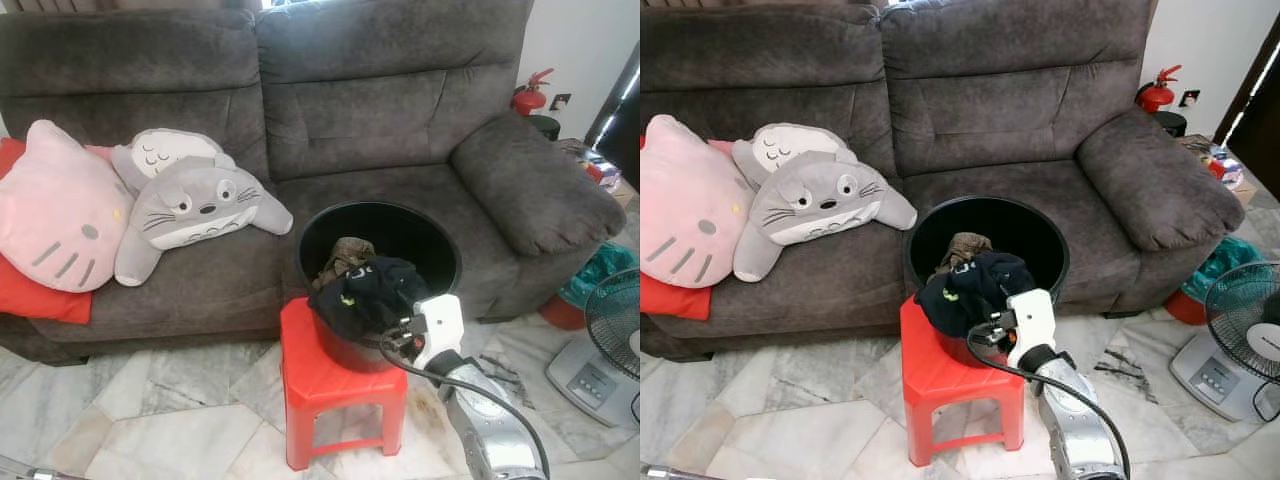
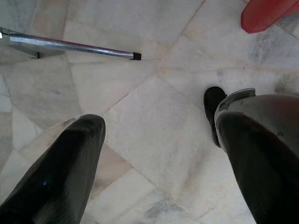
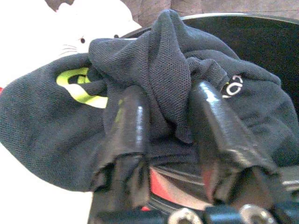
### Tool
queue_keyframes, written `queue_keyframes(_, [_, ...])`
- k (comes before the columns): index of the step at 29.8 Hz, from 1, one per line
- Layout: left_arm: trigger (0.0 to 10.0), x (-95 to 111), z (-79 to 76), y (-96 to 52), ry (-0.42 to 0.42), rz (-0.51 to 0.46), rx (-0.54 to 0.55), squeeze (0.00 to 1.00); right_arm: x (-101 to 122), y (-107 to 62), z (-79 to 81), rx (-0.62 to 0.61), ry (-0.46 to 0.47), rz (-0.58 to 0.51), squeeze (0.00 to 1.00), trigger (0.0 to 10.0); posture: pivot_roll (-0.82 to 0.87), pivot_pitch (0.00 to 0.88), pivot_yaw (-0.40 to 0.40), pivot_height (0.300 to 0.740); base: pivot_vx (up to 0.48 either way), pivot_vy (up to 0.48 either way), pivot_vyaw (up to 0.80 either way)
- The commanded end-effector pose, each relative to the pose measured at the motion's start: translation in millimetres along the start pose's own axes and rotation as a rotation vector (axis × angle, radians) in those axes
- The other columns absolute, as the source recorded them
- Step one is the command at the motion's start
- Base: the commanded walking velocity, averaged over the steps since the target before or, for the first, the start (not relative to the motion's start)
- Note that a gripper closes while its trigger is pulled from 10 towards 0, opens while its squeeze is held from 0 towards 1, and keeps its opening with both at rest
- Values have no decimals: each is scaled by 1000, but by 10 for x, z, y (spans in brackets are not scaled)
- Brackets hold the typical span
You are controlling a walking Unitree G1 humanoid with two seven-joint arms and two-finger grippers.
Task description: Hang hanger
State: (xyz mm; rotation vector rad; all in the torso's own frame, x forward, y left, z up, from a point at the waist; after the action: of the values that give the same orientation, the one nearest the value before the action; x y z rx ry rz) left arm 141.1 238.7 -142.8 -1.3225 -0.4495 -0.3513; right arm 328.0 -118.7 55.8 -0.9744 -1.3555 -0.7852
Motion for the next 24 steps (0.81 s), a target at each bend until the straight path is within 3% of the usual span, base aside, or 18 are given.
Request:
queue_keyframes(1, [10000, -36, 38, -7, 15, 11, 10, 0, 44, 34, 1, -2, 2, -16, 0, 0, -169, 0, 59, 740, 0, 0, 0])
queue_keyframes(14, [10000, -34, 42, -7, 19, 10, 12, 0, 258, 144, -1, 0, -30, -74, 0, 0, -168, 0, 60, 740, 0, 0, 0])
queue_keyframes(24, [10000, -30, 40, -6, 17, 9, 12, 0, 811, 286, -75, -12, -67, -224, 0, 0, -169, 0, 61, 740, 0, 0, 0])
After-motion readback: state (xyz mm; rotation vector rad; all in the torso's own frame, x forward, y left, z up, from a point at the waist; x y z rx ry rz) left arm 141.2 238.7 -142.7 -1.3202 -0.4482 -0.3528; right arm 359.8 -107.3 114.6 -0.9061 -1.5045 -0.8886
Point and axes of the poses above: a point about 5 cm out from each wrist's last joint towards the gripper, its own y axis pointing out of the wrist towards the gripper, its own x axis along the axis of the wrist's last joint, z = x × y, the point moved 5 cm from there along y, pointing out of the wrist towards the gripper, and after that the axes turned 4 degrees about -y, right-handed, at the moved point
